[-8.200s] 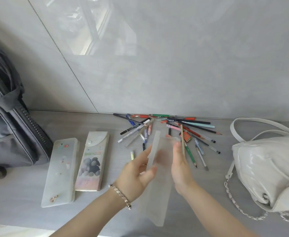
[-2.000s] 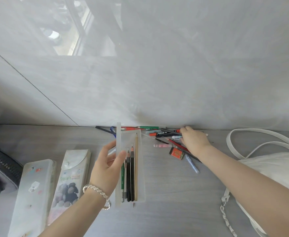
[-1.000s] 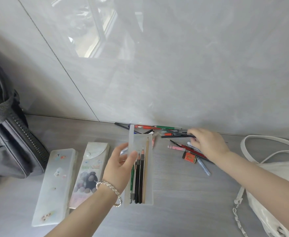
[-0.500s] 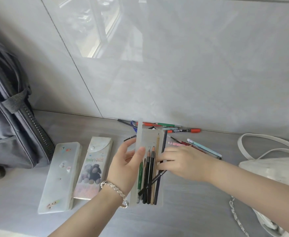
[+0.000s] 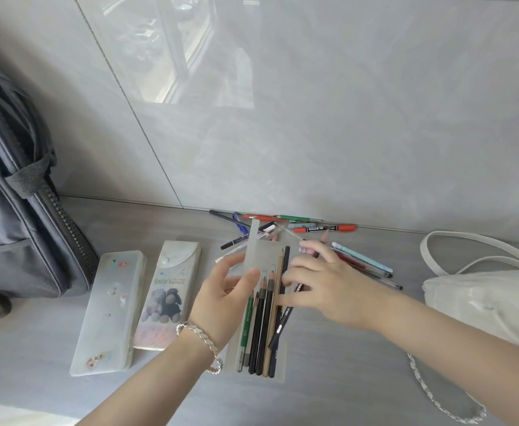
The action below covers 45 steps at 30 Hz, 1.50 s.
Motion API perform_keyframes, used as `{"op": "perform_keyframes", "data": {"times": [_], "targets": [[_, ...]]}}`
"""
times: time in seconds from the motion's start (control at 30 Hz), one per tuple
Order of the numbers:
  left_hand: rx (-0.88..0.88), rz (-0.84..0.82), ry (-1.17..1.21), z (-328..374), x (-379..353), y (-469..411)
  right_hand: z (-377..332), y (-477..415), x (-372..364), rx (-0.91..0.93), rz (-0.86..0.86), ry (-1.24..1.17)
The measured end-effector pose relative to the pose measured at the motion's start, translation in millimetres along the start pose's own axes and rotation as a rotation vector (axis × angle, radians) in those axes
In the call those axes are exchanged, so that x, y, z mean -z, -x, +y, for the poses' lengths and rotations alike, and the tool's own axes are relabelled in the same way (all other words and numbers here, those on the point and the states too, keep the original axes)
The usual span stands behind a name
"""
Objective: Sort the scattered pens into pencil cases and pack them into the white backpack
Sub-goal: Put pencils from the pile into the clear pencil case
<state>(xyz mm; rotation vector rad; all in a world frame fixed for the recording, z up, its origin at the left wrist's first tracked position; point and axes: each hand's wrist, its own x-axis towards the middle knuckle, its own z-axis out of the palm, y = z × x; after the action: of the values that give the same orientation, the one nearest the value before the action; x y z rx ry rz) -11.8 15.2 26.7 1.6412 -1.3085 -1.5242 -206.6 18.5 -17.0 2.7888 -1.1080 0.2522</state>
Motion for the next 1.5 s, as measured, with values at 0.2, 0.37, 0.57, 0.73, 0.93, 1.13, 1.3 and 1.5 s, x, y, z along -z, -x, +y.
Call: {"op": "perform_keyframes", "data": {"times": [0.2, 0.37, 0.57, 0.73, 0.93, 1.13, 1.3, 1.5], "targets": [[0.011, 0.047, 0.109, -3.4, 1.0, -4.6, -17.2, -16.0, -13.0, 0.104, -0.066, -0.037], [0.036, 0.118, 0.228, -10.1, 4.6, -13.0, -27.8, -3.9, -26.7, 0.046, -0.079, -0.151], [0.062, 0.159, 0.23, -11.0, 4.6, -27.1, -41.1, 3.4, -42.7, 0.049, -0.12, -0.061], [0.1, 0.161, 0.202, -12.2, 6.9, -41.6, -27.7, -13.6, -57.6, -0.078, -0.103, -0.055], [0.13, 0.174, 0.298, -10.3, 12.2, -50.6, -19.6, -19.7, -33.4, -0.433, -0.002, -0.465], [0.095, 0.21, 0.238, -11.9, 18.0, -58.2, -40.0, -13.7, -32.1, -0.22, -0.213, -0.405], [0.051, 0.214, 0.192, -9.2, 20.2, -57.8, -42.3, -16.2, -52.7, -0.258, -0.252, -0.215], [0.035, 0.23, 0.172, -6.4, 23.6, -55.2, -41.3, -22.9, -56.5, -0.251, -0.207, -0.207]]}}
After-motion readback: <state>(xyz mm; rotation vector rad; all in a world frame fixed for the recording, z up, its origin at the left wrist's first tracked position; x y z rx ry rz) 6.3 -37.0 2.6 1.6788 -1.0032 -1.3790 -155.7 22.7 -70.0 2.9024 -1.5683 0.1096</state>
